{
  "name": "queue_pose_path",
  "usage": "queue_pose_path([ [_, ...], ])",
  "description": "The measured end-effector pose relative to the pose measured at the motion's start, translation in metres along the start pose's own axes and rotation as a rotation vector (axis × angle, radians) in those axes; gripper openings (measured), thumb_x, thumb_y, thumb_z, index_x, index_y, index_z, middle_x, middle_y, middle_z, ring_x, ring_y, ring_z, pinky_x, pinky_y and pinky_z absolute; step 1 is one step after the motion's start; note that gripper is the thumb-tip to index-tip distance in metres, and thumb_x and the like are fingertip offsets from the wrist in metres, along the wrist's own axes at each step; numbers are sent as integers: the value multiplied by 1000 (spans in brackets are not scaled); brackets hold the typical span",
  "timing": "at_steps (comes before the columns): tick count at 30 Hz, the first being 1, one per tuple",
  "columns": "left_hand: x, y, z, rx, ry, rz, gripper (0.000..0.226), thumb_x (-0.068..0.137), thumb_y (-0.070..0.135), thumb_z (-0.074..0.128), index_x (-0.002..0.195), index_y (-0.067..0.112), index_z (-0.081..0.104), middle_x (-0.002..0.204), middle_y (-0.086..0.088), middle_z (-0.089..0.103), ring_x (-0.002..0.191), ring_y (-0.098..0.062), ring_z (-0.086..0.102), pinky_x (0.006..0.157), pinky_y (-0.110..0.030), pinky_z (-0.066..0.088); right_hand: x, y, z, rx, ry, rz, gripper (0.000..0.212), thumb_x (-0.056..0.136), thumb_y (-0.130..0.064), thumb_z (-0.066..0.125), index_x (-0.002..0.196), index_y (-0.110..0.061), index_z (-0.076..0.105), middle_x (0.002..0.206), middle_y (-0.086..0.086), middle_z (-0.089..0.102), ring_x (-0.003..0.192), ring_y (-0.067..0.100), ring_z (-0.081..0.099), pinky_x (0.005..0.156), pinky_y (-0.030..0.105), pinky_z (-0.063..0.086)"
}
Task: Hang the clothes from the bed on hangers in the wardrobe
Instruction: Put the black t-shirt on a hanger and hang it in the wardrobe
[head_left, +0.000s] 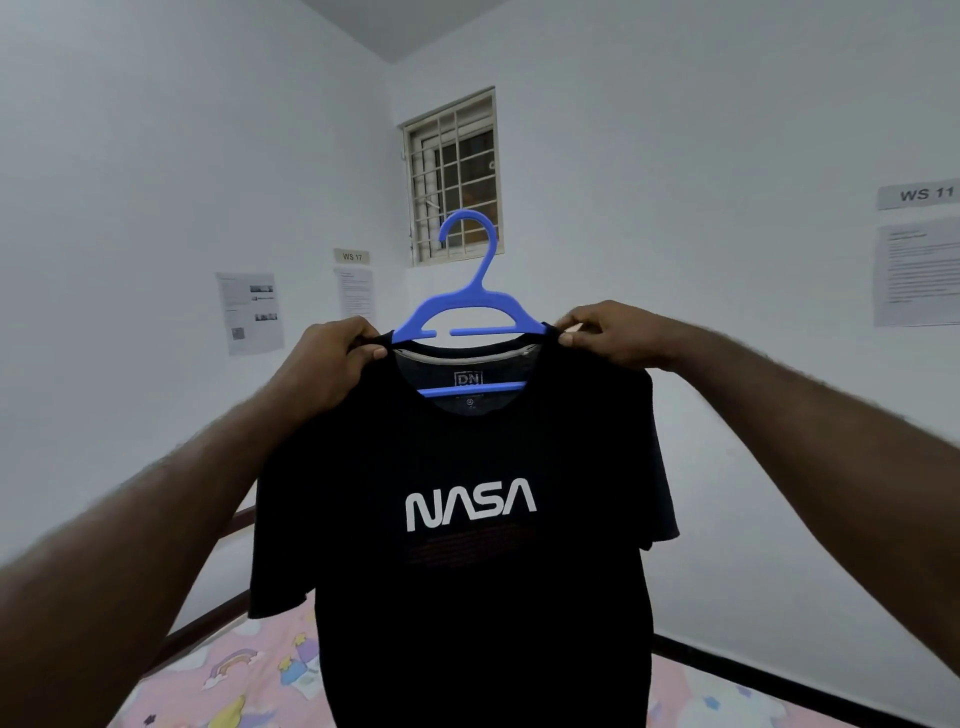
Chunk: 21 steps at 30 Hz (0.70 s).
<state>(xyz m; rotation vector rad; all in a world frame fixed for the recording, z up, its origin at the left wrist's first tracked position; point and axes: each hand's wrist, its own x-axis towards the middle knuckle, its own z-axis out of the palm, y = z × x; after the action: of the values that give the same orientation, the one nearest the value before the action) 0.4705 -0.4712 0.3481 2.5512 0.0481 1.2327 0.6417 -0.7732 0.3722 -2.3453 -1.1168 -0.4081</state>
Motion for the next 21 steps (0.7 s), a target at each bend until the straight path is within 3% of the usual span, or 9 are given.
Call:
queue_pose_path([
  [4, 0, -2, 3, -84, -25, -9, 8, 90, 14, 65, 98, 15, 66, 89, -3, 69, 84, -20, 62, 76, -29, 44, 14, -7, 9, -77, -2, -32, 23, 98, -18, 56, 119, -14, 65, 111, 4, 64, 103, 22, 57, 83, 27, 38],
  [7, 4, -10, -2, -79, -240, -93, 9, 94, 17, 62, 102, 20, 66, 89, -4, 70, 79, -18, 61, 74, -29, 45, 17, 2, 16, -60, 104, -46, 13, 94, -16, 62, 105, -13, 68, 98, 2, 65, 96, 21, 59, 76, 26, 37],
  [10, 6, -16, -3, 121, -496, -113, 13, 99, 15, 54, 101, 12, 66, 86, -2, 62, 84, -18, 54, 71, -27, 39, 19, 5, 20, -72, 99, -59, 9, 89, -15, 68, 98, -15, 69, 91, -2, 63, 91, 18, 57, 69, 23, 37],
  [12, 11, -16, 5, 198, -448, -101, 14, 97, 14, 54, 103, 9, 67, 91, -7, 62, 88, -22, 53, 74, -27, 36, 28, 3, 14, -139, 81, -61, 15, 86, -15, 71, 101, -13, 70, 94, 3, 66, 95, 21, 60, 71, 24, 38],
  [15, 34, -18, 16, 216, -155, -115, 13, 95, 16, 56, 100, 10, 67, 100, -16, 67, 94, -32, 58, 77, -32, 41, 52, 4, -4, -151, 180, -26, 26, 87, -17, 71, 111, -7, 68, 104, 11, 68, 100, 26, 61, 77, 24, 38],
  [19, 46, -22, 32, 281, -257, -170, 16, 93, 18, 60, 102, 9, 68, 103, -16, 67, 101, -34, 59, 80, -32, 44, 67, 13, 3, -264, -40, 110, 24, 92, -21, 65, 108, -4, 69, 105, 16, 68, 96, 26, 60, 77, 29, 40],
  [21, 41, -24, 45, 317, -165, -166, 16, 94, 21, 57, 103, 13, 68, 103, -13, 66, 98, -33, 60, 78, -34, 46, 67, 27, 13, -271, 47, 91, 20, 93, -21, 62, 107, -8, 68, 107, 15, 66, 101, 30, 59, 78, 31, 40],
])
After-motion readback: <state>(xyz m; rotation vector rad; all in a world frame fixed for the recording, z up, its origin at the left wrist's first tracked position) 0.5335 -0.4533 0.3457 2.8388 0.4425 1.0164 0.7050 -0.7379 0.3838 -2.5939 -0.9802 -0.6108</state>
